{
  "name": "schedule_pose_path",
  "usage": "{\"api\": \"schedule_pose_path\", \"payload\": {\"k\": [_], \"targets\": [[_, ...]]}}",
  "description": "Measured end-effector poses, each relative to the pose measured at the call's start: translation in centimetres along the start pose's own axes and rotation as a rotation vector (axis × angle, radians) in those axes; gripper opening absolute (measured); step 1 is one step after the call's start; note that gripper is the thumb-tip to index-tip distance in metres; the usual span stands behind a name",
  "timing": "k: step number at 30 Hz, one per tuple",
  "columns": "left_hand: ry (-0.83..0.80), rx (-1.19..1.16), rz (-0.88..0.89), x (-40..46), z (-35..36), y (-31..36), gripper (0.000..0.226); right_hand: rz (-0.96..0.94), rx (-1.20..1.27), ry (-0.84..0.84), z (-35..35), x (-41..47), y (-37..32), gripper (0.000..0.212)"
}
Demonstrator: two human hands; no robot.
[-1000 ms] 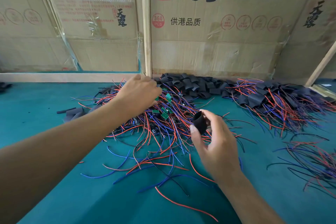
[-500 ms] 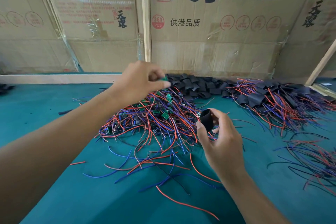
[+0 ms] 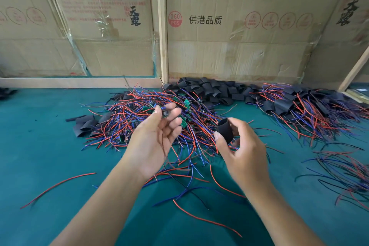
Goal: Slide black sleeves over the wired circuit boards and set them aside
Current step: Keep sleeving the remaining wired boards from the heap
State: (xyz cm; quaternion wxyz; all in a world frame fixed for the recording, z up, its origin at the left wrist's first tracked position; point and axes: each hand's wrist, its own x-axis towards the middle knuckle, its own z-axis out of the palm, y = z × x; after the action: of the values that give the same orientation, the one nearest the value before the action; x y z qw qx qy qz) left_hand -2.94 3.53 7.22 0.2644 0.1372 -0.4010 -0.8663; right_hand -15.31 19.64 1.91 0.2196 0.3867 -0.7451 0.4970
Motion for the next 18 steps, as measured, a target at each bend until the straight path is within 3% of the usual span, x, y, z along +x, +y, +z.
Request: {"api": "schedule_pose_path", "payload": {"k": [9,18], "targets": [[-0.067,0.053,0.020,-0.7,-0.8,-1.2,0.033,-0.004,-0.014,-0.038,0.1,0.0,0.0,0.032],[-0.023,0.165,0.066,-0.7,-0.9,-0.6,0.038,0.092,-0.086,-0.030,-0.3,0.2,0.4,0.031]]}}
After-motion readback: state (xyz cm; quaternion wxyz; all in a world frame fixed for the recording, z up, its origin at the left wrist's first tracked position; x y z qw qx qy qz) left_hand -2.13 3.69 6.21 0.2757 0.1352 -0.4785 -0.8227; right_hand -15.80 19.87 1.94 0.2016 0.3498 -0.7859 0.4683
